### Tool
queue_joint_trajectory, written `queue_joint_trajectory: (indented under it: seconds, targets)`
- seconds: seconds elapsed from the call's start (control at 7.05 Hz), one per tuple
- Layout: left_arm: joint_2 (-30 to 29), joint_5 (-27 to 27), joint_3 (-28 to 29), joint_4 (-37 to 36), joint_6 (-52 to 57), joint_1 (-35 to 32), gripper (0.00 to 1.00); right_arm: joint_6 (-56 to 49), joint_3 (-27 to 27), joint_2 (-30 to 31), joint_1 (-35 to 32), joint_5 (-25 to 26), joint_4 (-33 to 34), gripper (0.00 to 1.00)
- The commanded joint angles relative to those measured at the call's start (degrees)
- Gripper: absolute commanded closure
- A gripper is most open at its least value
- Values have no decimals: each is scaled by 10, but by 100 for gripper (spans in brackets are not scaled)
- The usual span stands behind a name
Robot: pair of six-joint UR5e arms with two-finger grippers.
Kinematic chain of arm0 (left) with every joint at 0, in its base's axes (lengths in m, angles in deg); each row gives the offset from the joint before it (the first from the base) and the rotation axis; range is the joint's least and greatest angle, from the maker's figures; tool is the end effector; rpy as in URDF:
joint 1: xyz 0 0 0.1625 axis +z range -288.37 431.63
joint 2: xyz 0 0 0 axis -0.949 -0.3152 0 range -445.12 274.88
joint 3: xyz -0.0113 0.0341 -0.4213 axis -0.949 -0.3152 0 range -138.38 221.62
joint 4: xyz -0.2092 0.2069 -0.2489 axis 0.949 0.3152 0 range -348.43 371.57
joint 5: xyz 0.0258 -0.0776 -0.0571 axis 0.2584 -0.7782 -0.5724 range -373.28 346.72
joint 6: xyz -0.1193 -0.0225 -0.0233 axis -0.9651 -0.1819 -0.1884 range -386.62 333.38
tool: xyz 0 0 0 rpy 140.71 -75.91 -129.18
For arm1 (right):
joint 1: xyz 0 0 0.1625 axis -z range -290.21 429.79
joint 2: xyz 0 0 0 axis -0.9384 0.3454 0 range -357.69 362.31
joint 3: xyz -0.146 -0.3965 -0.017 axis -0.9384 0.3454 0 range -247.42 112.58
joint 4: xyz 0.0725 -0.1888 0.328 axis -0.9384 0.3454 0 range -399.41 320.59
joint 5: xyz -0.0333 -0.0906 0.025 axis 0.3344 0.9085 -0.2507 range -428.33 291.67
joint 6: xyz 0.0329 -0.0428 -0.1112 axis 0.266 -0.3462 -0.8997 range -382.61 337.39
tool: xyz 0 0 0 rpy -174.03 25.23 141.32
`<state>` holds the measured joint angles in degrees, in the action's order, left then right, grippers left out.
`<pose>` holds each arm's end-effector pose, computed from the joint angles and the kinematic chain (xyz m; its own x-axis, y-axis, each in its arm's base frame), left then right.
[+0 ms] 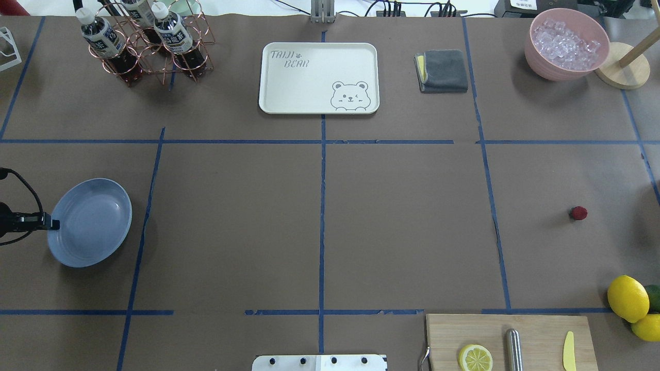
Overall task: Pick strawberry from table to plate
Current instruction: 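Grasp the rim of the light blue plate with the left gripper and lift it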
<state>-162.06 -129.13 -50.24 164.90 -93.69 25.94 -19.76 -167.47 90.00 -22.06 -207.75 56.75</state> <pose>0.2283 -0.3475 0.6342 0.5523 -0.0638 -0.8312 0.2046 0.9770 0.0609 0.0548 -0.4765 0.5768 0.6505 -0.0116 0.7594 -0.0645 0.9954 0.0705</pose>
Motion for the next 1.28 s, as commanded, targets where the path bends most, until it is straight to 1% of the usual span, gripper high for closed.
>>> queue_joint_trajectory:
  seconds: [0.0, 0.14, 0.28, 0.43, 0.57, 0.71, 0.85, 0.99, 1.13]
  targets:
    - [7, -9, -35, -5, 5, -6, 100, 2, -4, -1, 2, -1, 0, 0]
    - [4, -30, -46, -8, 5, -7, 100, 2, -5, -1, 5, -1, 0, 0]
    - [1, -79, -49, -12, 5, -38, 100, 3, -5, -1, 16, 1, 0, 0]
    - [-5, -115, -66, -35, 4, -81, 100, 15, -6, -2, 28, 1, -1, 0]
    - [-35, -116, -111, -117, 2, -86, 100, 44, -17, -6, 46, 2, -1, 0]
    - [-113, -107, -145, -251, -2, -86, 100, 80, -33, -8, 72, 5, -1, 0]
    - [-207, -52, -158, -367, -5, -86, 100, 123, -39, -20, 100, 10, -2, 0]
    - [-276, -12, -164, -453, -62, -65, 100, 164, -53, -27, 130, 33, -2, 0]
    - [-290, 9, -180, -458, -132, -9, 100, 184, -57, -24, 152, 45, -20, 0]
